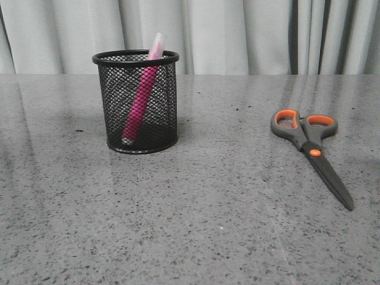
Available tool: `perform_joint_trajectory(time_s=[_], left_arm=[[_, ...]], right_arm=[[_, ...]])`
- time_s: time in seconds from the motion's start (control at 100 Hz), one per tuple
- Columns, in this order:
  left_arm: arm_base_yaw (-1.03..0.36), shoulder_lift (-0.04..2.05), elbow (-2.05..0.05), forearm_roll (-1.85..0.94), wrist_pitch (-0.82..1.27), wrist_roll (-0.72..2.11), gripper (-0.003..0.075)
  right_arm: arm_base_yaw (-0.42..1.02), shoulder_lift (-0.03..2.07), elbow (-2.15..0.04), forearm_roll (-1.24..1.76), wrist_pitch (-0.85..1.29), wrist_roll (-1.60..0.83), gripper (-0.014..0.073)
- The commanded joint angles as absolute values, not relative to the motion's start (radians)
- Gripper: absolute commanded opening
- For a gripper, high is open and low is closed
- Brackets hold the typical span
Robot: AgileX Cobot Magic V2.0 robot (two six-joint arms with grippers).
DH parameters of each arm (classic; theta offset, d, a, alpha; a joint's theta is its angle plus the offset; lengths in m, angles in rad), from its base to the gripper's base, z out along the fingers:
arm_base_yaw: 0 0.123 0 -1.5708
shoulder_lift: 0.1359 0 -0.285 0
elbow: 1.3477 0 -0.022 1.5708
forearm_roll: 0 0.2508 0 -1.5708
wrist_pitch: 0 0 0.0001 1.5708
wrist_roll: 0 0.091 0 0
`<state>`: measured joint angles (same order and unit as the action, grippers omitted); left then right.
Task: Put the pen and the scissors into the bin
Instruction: 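Lower the right gripper onto the scissors handles and close it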
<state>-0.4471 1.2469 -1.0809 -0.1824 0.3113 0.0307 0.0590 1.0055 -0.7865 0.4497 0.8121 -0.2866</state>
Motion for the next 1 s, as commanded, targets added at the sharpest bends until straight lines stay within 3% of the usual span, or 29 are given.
perform_joint_trajectory(time_s=[0.0, 0.15, 0.46, 0.99], left_arm=[[-0.411, 1.188, -1.111, -0.194, 0.286, 0.023, 0.029], [-0.398, 1.149, -1.111, -0.194, 0.291, 0.023, 0.029], [-0.398, 1.145, -1.111, -0.194, 0.295, 0.023, 0.0289], [-0.398, 1.145, -1.111, -0.194, 0.296, 0.023, 0.0289]], right_arm=[[0.071, 1.034, -0.835, 0.472, 0.802, -0.314, 0.0434], [0.179, 1.106, -0.886, 0.415, 0.793, -0.276, 0.0395], [0.444, 1.359, -1.069, -0.079, 0.852, 0.215, 0.0392], [0.451, 1.539, -1.163, -0.053, 0.851, 0.293, 0.0392]])
